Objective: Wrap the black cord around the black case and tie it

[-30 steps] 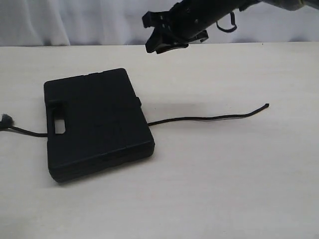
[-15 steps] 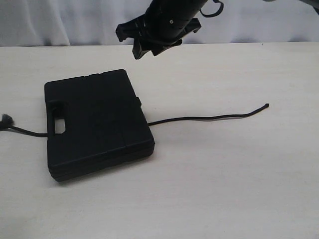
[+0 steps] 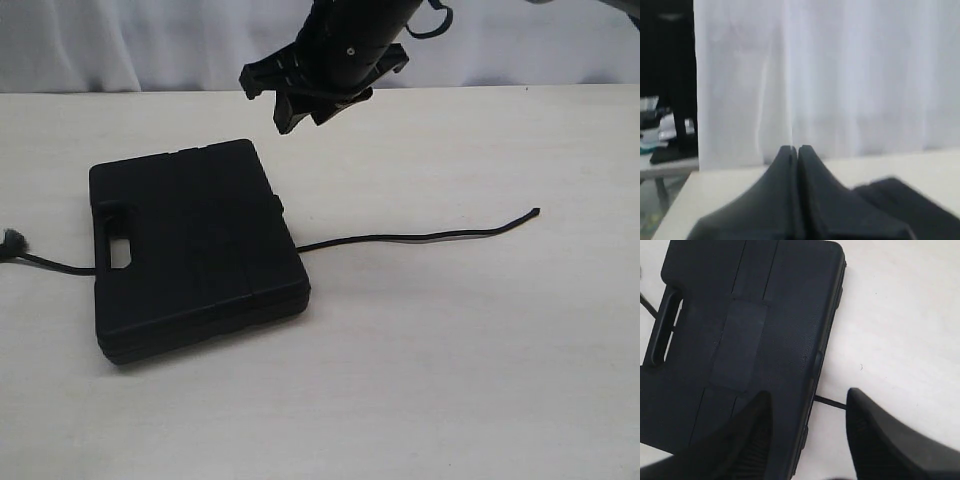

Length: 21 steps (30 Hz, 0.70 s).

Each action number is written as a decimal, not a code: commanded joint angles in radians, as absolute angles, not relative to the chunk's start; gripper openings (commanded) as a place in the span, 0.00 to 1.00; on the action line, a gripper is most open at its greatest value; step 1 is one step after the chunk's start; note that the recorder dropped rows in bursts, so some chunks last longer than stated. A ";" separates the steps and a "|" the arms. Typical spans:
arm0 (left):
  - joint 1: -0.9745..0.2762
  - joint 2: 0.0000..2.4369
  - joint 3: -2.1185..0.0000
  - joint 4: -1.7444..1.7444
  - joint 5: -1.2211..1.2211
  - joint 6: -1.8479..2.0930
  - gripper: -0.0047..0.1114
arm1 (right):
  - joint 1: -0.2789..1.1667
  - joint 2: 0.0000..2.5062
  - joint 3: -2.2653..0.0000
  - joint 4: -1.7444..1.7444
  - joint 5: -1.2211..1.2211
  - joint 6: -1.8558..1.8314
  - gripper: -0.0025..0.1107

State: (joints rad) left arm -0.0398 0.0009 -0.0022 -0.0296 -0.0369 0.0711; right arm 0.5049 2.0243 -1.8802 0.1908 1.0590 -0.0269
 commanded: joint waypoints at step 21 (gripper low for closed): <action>-0.046 1.182 -0.427 -0.037 -0.014 -0.367 0.23 | 0.502 2.017 -1.884 0.174 1.157 -0.040 0.42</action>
State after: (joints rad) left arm -0.0398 1.0579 -0.3799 -0.0407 -0.0323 -0.3618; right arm 0.5049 2.0243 -1.8802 0.1854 1.1488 -0.0358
